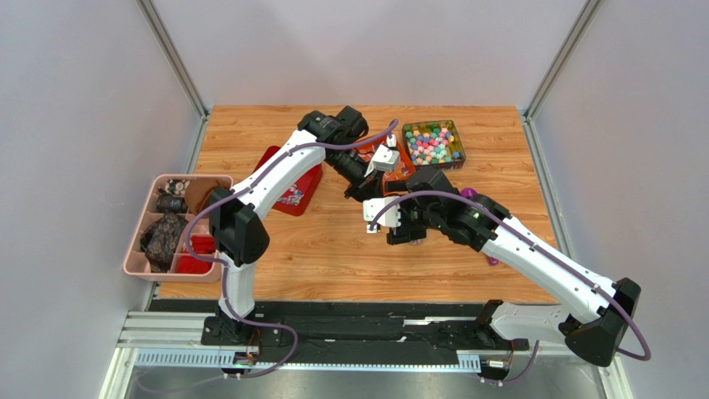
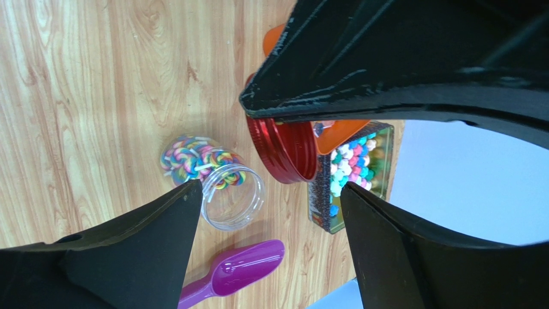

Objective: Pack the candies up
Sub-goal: Adjust the bottle lid.

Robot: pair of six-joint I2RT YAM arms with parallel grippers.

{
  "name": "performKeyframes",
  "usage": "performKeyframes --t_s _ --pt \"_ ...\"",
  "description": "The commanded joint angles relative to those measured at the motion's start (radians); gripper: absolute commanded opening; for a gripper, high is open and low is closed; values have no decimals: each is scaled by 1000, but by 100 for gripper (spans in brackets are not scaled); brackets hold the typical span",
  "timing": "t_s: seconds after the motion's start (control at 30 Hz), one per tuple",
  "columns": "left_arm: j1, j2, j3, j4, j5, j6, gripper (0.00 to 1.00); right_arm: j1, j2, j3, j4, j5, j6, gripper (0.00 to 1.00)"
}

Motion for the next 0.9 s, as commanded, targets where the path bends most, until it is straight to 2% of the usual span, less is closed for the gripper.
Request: performKeyframes --t_s 0.0,0.4,0.5,0.6,0.63,0.7,0.73,0.83,0.87 --pt "-5 -43 -6 -315 60 3 0 3 -31 5 87 31 -19 83" --pt "-5 -42 -27 -315 77 -20 0 29 35 23 118 36 -58 80" --pt "-5 -37 -18 -315 78 -24 0 49 57 17 139 38 -59 77" --pt "-5 -39 -21 -315 78 -26 0 55 77 12 155 44 -58 67" --pt "-6 -39 -26 -315 80 -26 0 58 81 9 159 44 -59 59" --pt "-5 -43 -35 -315 75 -24 0 57 84 8 165 50 -61 49" --pt "-5 -48 -38 -315 77 -23 0 57 86 8 165 53 -64 39" --pt "-6 -48 -46 -315 74 -21 0 57 84 3 165 56 -64 21" --pt "-5 -47 -46 -315 72 -20 0 57 81 5 156 59 -67 18"
